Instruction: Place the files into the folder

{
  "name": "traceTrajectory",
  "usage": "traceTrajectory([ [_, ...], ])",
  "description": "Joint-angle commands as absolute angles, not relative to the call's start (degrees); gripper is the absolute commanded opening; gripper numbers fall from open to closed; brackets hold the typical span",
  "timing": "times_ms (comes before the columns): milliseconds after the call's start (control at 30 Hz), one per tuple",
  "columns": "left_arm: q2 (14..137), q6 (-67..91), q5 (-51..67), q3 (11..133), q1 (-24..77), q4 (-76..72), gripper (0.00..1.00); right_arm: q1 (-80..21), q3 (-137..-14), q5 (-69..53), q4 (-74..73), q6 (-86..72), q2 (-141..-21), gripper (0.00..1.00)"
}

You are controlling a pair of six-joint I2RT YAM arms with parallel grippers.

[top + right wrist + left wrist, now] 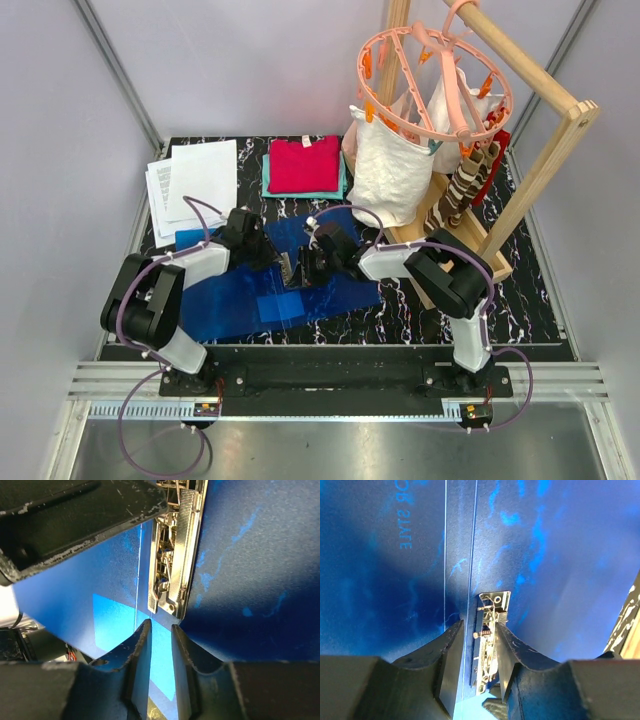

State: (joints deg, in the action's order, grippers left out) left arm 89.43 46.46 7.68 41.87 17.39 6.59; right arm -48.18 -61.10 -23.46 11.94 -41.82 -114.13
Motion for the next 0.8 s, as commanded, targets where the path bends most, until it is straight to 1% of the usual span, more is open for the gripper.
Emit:
traceTrajectory([
  [0, 89.3, 47.5, 0.3, 41.8, 19.6, 6.3, 0.39, -47.9, -61.1, -25.0, 15.4, -42.7, -115.2, 0.33],
  [67, 90.1, 47.4, 0.3, 42.7, 20.0, 7.6, 0.36, -47.6, -61.2, -25.0, 15.6, -43.1, -115.7, 0.34],
  [100, 91.0, 47.4, 0.3, 42.9, 20.3, 7.7, 0.33, -47.5, -61.2, -25.0, 16.3, -43.3, -115.9, 0.34],
  [133, 91.6, 47.4, 0.3, 43.1, 20.3, 8.3, 0.27, -47.5, -61.2, -25.4, 16.7, -43.6, -116.1, 0.34],
  [267, 93.1, 46.5, -1.8, 43.4, 20.8, 9.2, 0.18, -47.0, -61.9, -25.5, 17.2, -44.2, -117.1, 0.32],
  [367, 92.9, 46.1, -2.9, 43.0, 21.2, 9.7, 0.16, -46.8, -62.6, -25.7, 17.2, -44.3, -117.3, 0.30],
  [400, 92.7, 45.9, -3.1, 42.9, 21.2, 9.8, 0.15, -46.6, -62.5, -25.1, 17.3, -44.3, -117.2, 0.27],
  [500, 92.1, 45.8, -3.5, 42.9, 21.3, 10.4, 0.14, -46.1, -62.4, -26.4, 18.5, -44.7, -117.6, 0.24],
  [767, 91.6, 45.8, -3.0, 43.3, 21.6, 10.7, 0.14, -45.8, -64.4, -28.2, 20.8, -46.4, -120.2, 0.22],
])
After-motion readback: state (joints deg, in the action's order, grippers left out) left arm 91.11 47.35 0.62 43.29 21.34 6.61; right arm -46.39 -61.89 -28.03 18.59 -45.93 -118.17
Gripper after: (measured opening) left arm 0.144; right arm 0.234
